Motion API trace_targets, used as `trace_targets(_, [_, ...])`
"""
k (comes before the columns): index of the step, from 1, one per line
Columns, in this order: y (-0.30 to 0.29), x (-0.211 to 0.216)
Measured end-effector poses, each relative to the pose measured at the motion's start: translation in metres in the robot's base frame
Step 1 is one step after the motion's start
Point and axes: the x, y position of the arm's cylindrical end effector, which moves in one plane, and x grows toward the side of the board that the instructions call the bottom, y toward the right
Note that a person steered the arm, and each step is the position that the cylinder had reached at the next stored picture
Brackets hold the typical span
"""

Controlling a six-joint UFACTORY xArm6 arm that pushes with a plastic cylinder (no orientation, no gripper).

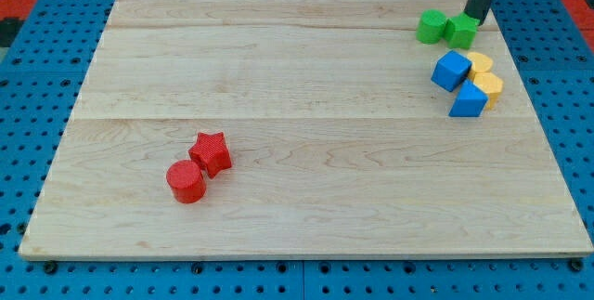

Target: Push the green star closer to the yellow heart

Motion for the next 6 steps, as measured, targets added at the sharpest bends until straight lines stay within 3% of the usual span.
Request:
trace_targets(2, [-0.020,-0.023])
trace_targets(4, [-0.025,0.027])
trace_targets(6, [-0.023,0.011])
